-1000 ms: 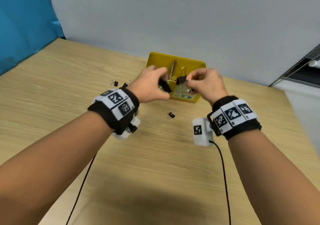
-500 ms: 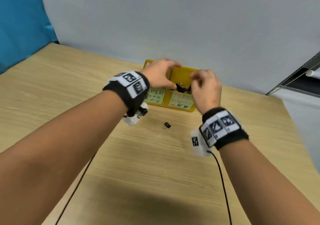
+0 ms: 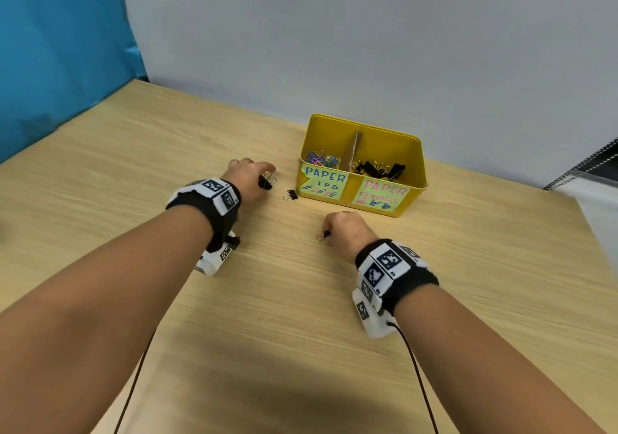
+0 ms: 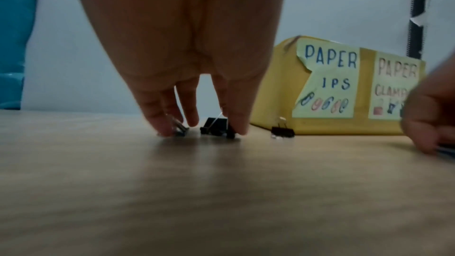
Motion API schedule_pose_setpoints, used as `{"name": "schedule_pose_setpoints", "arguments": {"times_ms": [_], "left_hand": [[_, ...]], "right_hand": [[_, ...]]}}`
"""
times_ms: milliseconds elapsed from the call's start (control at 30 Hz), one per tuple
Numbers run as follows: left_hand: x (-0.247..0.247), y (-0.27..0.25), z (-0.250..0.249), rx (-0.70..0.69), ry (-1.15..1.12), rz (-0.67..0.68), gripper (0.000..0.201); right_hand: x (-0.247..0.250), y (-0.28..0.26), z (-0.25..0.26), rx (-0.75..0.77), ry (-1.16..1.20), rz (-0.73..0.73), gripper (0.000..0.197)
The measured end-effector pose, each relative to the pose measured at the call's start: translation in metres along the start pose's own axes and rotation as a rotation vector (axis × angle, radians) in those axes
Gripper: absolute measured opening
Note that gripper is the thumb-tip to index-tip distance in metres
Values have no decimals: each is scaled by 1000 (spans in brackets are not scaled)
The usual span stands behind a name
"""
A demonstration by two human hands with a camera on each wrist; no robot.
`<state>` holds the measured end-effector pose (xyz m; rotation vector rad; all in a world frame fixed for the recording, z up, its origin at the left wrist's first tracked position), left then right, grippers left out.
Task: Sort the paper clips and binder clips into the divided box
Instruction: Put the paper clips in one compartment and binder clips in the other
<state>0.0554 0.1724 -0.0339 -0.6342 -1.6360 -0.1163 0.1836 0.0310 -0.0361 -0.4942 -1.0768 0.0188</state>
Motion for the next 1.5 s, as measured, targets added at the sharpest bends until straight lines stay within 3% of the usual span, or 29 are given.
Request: {"name": "schedule_pose_setpoints", "arguments": {"times_ms": [67, 167, 300, 500, 633, 867, 1067, 1133, 1333, 1500], "left_hand": [[3, -3, -2, -12, -43, -63, 42], [2, -10, -3, -33, -65, -83, 36], [1, -23, -5, -79, 2, -84, 33], [0, -39, 9, -16, -94, -49, 5], [8, -45, 11, -16, -147, -20, 15], [25, -51, 0, -40, -249, -51, 16], [84, -63, -78, -253, -314, -196, 18], [104, -63, -111, -312, -324, -221, 19], [121, -42, -194, -436, -258, -197, 27], [90, -13, -219, -442, -147, -25, 72]], "right_hand": [[-3, 4, 14, 21, -54, 26, 27], [-4, 8, 39, 79, -120, 17, 33], [2, 16, 79, 212, -110, -104, 42], [-16, 38, 90, 181, -199, -57, 33], [-8, 33, 76, 137, -122, -48, 26], [19, -27, -9, 18, 208, -133, 21], [142, -65, -28, 92, 508, -655, 30], [173, -56, -34, 64, 534, -736, 30], [185, -27, -58, -73, 533, -688, 37], [184, -20, -77, -118, 553, -725, 32]]}}
Point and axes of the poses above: each hand's wrist, its own y-axis towards the middle knuckle, its own x-axis out of the back of the hand, z = x × y, the point moved 10 cm from there along y, towards the middle knuckle, and after that the axes turned 10 degrees about y, right-handed, at the moved point
